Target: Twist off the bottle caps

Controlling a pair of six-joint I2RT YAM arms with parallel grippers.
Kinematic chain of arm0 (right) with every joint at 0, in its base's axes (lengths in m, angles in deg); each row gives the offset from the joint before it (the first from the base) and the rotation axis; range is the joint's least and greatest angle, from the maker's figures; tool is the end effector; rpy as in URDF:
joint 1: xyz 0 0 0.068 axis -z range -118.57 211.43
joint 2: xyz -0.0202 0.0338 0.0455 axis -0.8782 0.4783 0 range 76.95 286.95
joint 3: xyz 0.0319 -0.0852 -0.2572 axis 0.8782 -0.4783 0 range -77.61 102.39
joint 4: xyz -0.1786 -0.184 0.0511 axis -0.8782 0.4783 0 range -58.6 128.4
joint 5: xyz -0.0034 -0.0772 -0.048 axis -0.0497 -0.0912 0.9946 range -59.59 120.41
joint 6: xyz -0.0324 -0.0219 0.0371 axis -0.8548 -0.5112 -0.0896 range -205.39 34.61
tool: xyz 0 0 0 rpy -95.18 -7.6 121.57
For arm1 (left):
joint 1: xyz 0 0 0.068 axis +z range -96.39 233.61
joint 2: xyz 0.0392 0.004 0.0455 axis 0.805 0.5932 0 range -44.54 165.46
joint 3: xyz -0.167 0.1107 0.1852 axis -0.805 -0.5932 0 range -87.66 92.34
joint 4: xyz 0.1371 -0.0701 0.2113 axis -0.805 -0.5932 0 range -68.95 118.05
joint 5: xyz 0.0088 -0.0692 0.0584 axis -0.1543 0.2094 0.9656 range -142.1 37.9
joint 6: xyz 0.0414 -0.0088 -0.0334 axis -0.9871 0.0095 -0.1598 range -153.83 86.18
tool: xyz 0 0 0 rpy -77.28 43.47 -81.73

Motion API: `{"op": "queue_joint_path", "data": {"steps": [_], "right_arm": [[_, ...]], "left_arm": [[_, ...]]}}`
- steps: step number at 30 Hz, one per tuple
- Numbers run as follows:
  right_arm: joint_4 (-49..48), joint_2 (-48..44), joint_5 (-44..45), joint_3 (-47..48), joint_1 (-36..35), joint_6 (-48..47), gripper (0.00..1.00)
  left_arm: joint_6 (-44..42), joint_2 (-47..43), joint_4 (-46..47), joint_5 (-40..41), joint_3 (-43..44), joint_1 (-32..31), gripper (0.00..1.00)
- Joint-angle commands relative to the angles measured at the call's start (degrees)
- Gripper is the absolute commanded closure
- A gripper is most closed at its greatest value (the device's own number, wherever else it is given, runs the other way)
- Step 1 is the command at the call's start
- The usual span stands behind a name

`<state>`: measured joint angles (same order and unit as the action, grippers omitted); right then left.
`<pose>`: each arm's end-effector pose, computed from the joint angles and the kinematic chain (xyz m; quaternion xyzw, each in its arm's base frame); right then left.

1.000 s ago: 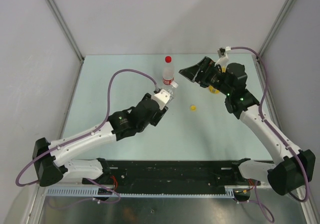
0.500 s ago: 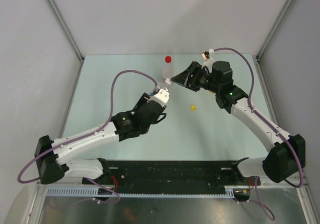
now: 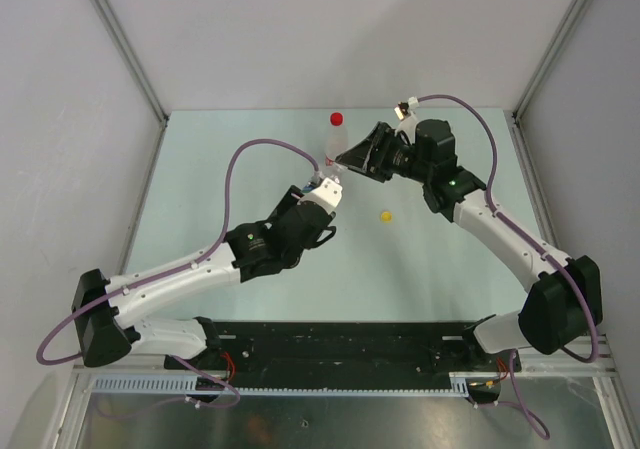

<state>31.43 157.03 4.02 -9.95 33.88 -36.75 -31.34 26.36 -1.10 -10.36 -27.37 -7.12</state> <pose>0.2854 0.1667 0.3566 -0.0015 0.7724 0.5162 0.3701 0.1492 -0.2177 0.3127 0.2797 0.8127 0.0667 0.5069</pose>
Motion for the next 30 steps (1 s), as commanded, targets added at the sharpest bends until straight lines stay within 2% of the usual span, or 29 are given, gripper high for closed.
{"op": "queue_joint_path", "data": {"steps": [1,5,7,11,12,23,30], "right_arm": [[-3.35,0.68,-2.11,3.24,-0.33,1.79,0.45],[-4.13,0.9,-2.92,3.34,-0.37,2.33,0.55],[-4.37,0.88,-3.48,3.35,-0.33,2.49,0.66],[-4.97,0.91,-4.79,3.4,-0.33,2.55,0.94],[-5.09,0.85,-5.02,3.42,-0.36,2.48,0.97],[-5.8,-1.23,-7.54,3.36,-0.52,-2.55,1.0],[-6.63,-3.62,-10.18,3.37,-0.7,-6.48,1.0]], "left_arm": [[-0.34,0.37,0.68,0.41,2.91,-0.57,0.71],[-0.62,1.01,0.43,0.47,3.23,-0.61,0.71],[-0.72,1.2,0.28,0.52,3.42,-0.64,0.71],[-0.79,1.2,-0.05,0.97,3.8,-0.7,0.71],[-0.71,1.19,-0.13,1.1,3.88,-0.7,0.71],[0.84,0.63,-0.14,-0.1,4.16,-0.56,0.73],[1.58,-1.49,0.71,-7.65,4.51,1.06,0.77]]}}
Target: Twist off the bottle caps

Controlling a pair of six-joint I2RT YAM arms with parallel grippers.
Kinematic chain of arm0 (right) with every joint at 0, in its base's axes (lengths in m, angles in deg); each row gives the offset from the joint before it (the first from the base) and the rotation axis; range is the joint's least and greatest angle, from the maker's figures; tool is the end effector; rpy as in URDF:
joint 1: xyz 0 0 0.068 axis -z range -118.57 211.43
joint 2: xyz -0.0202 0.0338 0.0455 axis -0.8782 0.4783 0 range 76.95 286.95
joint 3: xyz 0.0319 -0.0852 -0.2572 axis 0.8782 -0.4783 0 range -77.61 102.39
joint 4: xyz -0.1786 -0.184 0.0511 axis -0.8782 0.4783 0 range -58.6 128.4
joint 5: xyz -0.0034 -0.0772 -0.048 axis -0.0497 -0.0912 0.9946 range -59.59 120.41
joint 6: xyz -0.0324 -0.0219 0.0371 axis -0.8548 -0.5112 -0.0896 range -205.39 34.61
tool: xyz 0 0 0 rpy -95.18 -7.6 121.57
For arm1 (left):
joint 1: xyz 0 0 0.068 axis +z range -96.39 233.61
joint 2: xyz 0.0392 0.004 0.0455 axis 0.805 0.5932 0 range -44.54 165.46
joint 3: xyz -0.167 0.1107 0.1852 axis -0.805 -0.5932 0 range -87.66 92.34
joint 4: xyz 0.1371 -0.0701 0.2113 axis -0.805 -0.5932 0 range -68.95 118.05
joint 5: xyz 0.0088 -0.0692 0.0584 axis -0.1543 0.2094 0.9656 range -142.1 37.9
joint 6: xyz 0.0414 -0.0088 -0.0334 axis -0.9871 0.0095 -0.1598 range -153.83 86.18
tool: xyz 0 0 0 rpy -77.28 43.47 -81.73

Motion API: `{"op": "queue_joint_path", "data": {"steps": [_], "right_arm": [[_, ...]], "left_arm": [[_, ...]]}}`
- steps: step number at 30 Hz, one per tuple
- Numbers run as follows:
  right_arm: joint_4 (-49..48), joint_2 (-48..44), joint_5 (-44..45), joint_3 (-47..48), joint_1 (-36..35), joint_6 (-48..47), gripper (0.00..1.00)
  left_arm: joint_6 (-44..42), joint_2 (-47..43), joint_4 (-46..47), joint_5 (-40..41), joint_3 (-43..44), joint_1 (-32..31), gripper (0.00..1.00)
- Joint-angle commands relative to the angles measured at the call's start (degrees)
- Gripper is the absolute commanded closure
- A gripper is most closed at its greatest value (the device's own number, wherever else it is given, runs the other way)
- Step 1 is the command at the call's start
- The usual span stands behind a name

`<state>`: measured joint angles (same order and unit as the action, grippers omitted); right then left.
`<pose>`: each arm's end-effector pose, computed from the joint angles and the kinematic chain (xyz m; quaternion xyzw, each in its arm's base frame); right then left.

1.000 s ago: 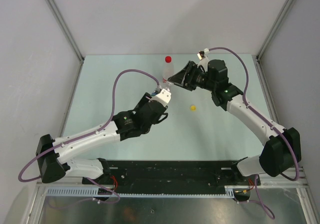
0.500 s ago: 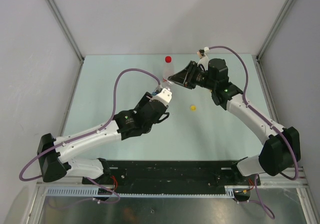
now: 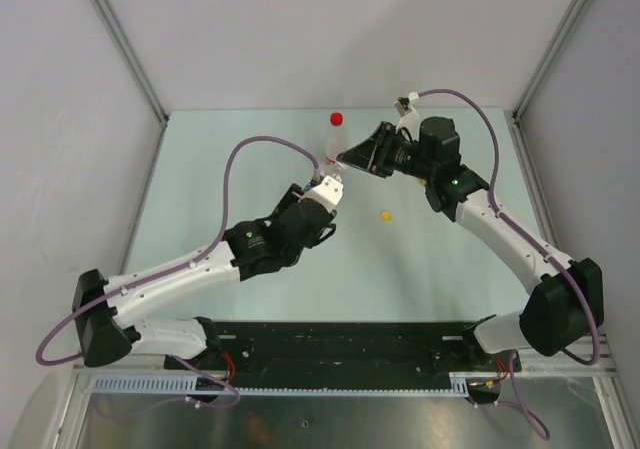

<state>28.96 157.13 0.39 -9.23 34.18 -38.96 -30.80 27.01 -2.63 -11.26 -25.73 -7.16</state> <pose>0.2857 0.1671 0.3652 -0.0425 0.7541 0.5327 0.3818 0.1498 -0.2200 0.3170 0.2823 0.8155 0.0606 0.5016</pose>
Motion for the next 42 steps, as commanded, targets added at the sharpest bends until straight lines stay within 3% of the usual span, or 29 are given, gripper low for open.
{"op": "queue_joint_path", "data": {"steps": [1,8,18,28,42], "right_arm": [[-4.33,-3.94,-7.03,2.64,-0.99,-4.61,1.0],[-6.7,-5.47,-11.59,2.56,-1.0,-5.77,1.0],[-16.41,-6.16,-20.75,1.86,-1.21,-3.31,1.0],[-18.64,-9.2,-27.16,1.31,-1.93,-9.9,1.0],[-33.46,-13.59,-38.42,1.06,-2.59,-5.96,1.0]], "left_arm": [[1.2,-2.53,2.57,-8.11,2.77,1.58,0.77],[1.16,-7.5,7.13,-19.39,0.61,4.98,0.77],[0.9,-16.91,17.28,-46.59,-5.6,10.38,0.75],[2.08,-18.89,21.54,-68.95,-5.9,12.89,0.75],[5.96,-19.21,24.85,-93.35,-1.45,14.45,0.76]]}}
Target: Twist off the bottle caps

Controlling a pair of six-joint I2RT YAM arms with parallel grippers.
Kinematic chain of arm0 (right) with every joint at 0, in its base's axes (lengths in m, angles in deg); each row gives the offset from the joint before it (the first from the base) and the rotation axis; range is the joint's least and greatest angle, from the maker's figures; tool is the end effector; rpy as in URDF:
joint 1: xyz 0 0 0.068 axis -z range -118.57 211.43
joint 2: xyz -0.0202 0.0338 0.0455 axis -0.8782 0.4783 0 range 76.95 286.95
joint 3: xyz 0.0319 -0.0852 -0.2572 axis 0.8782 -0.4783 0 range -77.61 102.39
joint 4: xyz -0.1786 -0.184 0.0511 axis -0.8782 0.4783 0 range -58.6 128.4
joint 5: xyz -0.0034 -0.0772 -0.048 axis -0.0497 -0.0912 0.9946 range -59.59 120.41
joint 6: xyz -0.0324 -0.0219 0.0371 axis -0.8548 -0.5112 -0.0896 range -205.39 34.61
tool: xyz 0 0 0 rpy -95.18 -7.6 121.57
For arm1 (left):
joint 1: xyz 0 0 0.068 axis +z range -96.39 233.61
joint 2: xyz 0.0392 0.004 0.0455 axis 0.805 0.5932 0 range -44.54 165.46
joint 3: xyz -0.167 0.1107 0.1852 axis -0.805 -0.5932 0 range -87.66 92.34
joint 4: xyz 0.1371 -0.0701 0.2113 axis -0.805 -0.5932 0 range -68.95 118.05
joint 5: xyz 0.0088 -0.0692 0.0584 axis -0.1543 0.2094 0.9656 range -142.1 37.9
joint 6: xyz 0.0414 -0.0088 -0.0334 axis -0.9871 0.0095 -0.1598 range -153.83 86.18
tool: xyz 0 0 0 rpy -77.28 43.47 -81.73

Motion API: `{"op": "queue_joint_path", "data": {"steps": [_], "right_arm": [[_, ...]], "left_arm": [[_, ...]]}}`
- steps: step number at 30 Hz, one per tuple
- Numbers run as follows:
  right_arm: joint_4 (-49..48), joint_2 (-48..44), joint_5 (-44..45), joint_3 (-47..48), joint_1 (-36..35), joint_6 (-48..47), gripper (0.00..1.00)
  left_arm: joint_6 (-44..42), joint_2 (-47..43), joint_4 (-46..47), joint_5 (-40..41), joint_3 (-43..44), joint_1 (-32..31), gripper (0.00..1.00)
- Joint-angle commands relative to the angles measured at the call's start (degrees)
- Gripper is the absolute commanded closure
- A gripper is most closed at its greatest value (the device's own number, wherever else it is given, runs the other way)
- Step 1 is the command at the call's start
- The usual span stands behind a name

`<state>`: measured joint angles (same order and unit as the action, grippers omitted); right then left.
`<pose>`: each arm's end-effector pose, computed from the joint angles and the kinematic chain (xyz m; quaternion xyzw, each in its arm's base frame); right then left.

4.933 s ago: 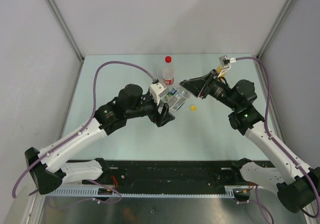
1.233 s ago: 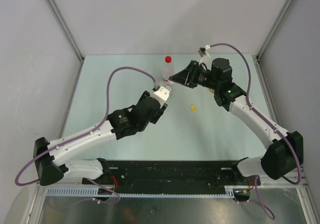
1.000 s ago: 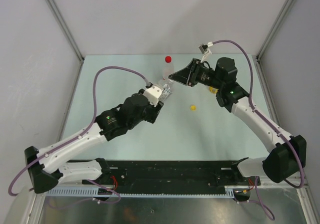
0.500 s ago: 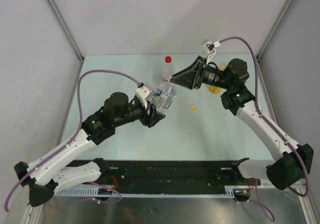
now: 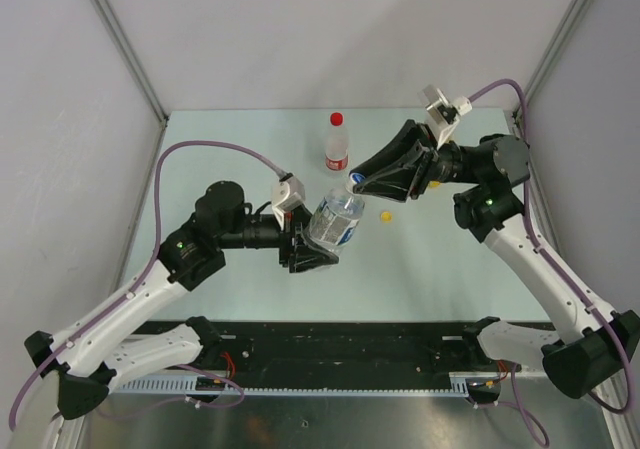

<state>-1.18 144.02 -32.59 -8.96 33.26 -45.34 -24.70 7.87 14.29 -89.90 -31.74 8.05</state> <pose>0.1922 0.1389 0.4740 -0.4178 0.4449 0.6250 0.4866 0.1247 -0.1584 0.3796 0.4244 0.6247 -0.4995 0.4246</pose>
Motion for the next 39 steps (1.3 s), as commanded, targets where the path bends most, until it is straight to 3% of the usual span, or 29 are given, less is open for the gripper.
{"op": "queue_joint_path", "data": {"steps": [1,6,11,13,18,27,30,39], "right_arm": [[-3.04,-0.81,-5.89,0.79,-1.87,-0.26,1.0],[-1.72,-1.94,-6.47,0.81,-2.4,-3.11,1.0],[1.91,-2.69,-3.13,0.79,-2.46,-5.95,0.99],[4.72,-3.14,-0.73,0.84,-2.28,-7.66,0.9],[9.0,-3.86,4.23,0.8,-1.11,-9.26,0.53],[11.84,-3.88,10.55,0.8,0.75,-9.78,0.07],[14.08,-3.67,14.04,0.84,1.47,-9.8,0.02],[18.21,-0.31,21.52,0.84,4.93,-2.28,0.01]], "left_arm": [[-0.02,0.18,8.12,-16.01,4.82,-0.76,0.75],[-0.06,0.5,8.65,-18.75,5.11,-0.68,0.75],[0.0,0.15,8.68,-14.29,4.05,-0.59,0.75],[0.03,-0.15,8.73,-10.29,3.06,-0.39,0.75],[-0.85,-0.1,7.41,-1.43,1.0,0.65,0.78],[-5.46,3.86,-1.0,16.62,1.42,0.71,0.85],[-6.47,3.88,-2.8,22.4,1.51,0.72,0.86],[-10.34,4.3,-8.24,47.04,2.74,-4.39,0.86]]}}
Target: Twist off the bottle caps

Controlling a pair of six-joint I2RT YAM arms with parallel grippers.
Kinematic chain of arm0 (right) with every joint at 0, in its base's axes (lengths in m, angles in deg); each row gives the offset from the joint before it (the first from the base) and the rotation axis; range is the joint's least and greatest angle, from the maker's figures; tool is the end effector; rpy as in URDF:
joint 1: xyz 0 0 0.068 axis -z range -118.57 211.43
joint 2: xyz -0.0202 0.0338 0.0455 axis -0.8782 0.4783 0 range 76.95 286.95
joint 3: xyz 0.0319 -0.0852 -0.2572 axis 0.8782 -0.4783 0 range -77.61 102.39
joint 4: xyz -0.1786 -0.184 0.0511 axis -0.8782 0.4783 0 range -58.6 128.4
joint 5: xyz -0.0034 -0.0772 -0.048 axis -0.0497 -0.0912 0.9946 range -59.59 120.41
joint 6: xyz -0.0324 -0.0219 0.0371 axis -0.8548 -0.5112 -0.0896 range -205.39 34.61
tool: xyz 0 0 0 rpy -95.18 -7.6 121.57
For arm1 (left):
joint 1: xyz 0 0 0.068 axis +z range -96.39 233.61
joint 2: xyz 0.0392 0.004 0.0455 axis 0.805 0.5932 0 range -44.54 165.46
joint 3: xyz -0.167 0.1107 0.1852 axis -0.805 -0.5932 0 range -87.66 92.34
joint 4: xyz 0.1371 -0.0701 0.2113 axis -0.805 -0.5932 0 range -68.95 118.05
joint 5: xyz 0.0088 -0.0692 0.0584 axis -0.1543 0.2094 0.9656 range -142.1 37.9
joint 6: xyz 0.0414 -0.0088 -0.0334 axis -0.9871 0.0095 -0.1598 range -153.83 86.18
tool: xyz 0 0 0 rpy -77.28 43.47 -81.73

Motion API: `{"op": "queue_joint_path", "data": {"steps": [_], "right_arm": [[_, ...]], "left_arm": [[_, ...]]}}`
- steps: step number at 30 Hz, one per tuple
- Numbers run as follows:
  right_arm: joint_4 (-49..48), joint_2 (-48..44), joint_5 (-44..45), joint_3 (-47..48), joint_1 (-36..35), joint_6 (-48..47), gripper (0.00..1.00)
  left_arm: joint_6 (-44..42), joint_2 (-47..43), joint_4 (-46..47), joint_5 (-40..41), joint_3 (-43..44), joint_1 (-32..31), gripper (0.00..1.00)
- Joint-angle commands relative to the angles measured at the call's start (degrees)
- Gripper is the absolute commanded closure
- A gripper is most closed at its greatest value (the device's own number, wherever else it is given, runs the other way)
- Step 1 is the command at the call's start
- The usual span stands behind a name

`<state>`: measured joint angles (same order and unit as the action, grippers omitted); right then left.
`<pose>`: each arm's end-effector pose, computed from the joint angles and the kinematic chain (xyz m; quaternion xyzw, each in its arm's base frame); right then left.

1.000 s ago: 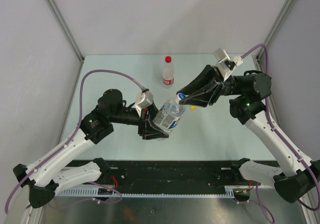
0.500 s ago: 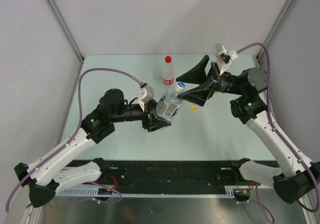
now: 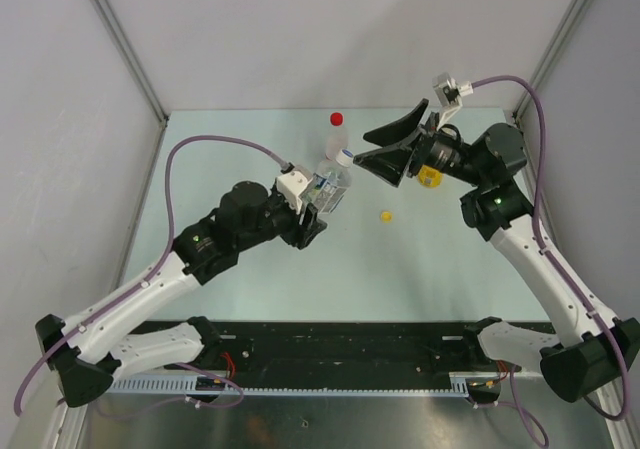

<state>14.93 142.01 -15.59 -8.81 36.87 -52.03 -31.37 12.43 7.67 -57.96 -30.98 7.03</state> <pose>0.2094 0.1238 0.4628 -0.2790 0.5497 0.5611 0.5524 0.1512 -0.1651 0.3551 0.3356 0.7503 -0.2740 0.4994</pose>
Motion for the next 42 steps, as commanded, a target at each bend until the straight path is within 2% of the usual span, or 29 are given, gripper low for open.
{"op": "queue_joint_path", "data": {"steps": [1,6,10,15,18,27,34,42], "right_arm": [[2.47,2.12,4.95,0.66,1.52,5.26,0.01],[6.59,5.48,5.9,1.99,2.45,10.57,0.01],[10.53,8.01,6.11,3.28,2.35,11.31,0.01],[14.58,9.51,7.38,3.86,2.28,11.38,0.01],[15.96,10.37,7.99,3.89,2.36,11.71,0.01],[20.5,12.71,9.33,3.89,0.78,11.1,0.13],[18.31,14.41,7.45,3.89,-0.81,11.78,0.31],[17.44,14.09,7.77,3.89,-1.04,12.73,0.4]], "left_arm": [[-4.3,-0.06,-1.91,18.62,2.09,-4.8,0.86],[-6.85,2.69,-2.96,36.47,3.04,-12.05,0.83],[-8.01,6.36,-3.49,48.26,3.95,-16.05,0.79],[-9.64,12.07,-4.27,60.16,5.19,-18.55,0.79],[-10.11,14.46,-4.5,64.28,5.98,-19.25,0.8],[-8.92,15.82,-4.57,62.61,6.6,-19.42,0.78],[-8.28,16.7,-4.68,59.31,6.6,-19.44,0.77],[-7.95,16.95,-5.02,57.26,6.55,-19.42,0.76]]}}
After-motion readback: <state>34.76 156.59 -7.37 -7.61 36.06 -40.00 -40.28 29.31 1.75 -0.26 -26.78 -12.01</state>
